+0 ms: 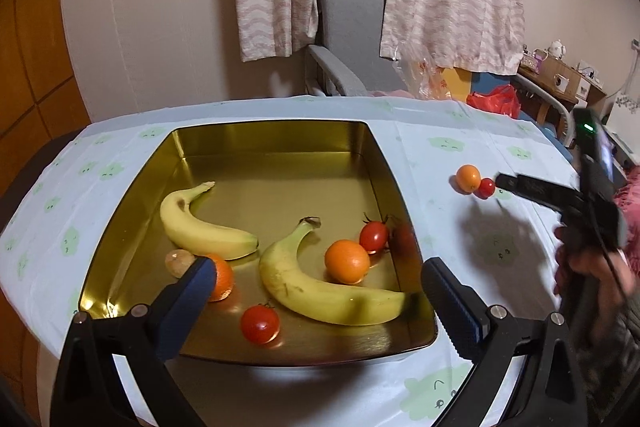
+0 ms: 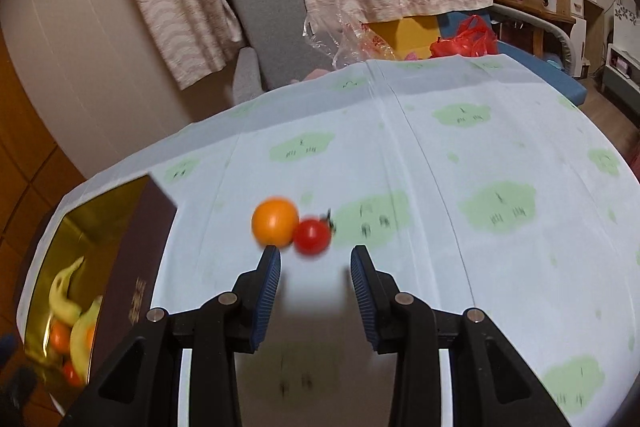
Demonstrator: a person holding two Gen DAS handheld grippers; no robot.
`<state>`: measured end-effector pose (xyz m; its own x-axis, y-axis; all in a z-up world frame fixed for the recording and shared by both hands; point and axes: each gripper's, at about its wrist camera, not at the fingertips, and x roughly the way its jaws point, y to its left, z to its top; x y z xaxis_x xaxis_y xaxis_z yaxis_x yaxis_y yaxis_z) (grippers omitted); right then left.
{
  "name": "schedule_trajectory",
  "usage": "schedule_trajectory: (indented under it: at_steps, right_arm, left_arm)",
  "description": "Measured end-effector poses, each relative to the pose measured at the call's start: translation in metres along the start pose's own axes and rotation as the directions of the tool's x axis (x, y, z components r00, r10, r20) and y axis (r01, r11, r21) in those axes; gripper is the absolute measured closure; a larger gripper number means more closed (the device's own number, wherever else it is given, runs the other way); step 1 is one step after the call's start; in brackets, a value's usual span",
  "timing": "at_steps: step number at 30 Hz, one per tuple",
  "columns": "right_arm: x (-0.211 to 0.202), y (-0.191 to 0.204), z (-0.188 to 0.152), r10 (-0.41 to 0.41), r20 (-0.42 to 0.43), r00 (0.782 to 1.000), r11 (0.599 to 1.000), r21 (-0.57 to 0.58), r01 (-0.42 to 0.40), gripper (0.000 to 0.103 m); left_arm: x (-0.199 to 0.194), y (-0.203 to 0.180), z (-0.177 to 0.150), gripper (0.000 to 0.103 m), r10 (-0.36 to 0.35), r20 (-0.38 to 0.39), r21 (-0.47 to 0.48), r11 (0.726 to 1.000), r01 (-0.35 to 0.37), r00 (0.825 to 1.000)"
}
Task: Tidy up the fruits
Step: 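Move the right gripper to the red cherry tomato on the cloth and grasp it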
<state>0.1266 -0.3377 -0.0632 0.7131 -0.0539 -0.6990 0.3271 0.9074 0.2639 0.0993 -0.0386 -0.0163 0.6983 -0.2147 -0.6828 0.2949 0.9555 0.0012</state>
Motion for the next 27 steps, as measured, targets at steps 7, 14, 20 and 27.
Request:
schedule_trajectory:
  at_steps: [7,14,20,27]
  right_arm:
    - [0.031,0.003,0.01,-0.032,-0.025,0.999,0.999,-0.038,0.031,0.066]
    - [0.008,-0.034,-0.004,-0.03,-0.013,0.999,0.999,0.035,0.03,0.066]
    - [0.011,-0.03,0.004,-0.022,0.004,1.0,1.0,0.008,0.022,0.066]
    - [0.038,-0.022,0.015,-0.032,-0.036,0.999,0.999,-0.036,0.031,0.071]
  left_arm:
    - [0.007,-0.002,0.0,0.0,0.003,-0.01,0.001,1.0,-0.003,1.0]
    - [0.014,-0.002,0.0,0.0,-0.008,-0.018,-0.015,1.0,0.008,1.0]
    - [0.014,-0.005,0.002,0.0,-0.009,-0.017,-0.004,1.0,0.009,1.0]
    - [0.015,-0.003,0.008,0.0,0.007,-0.012,-0.01,1.0,-0.008,1.0]
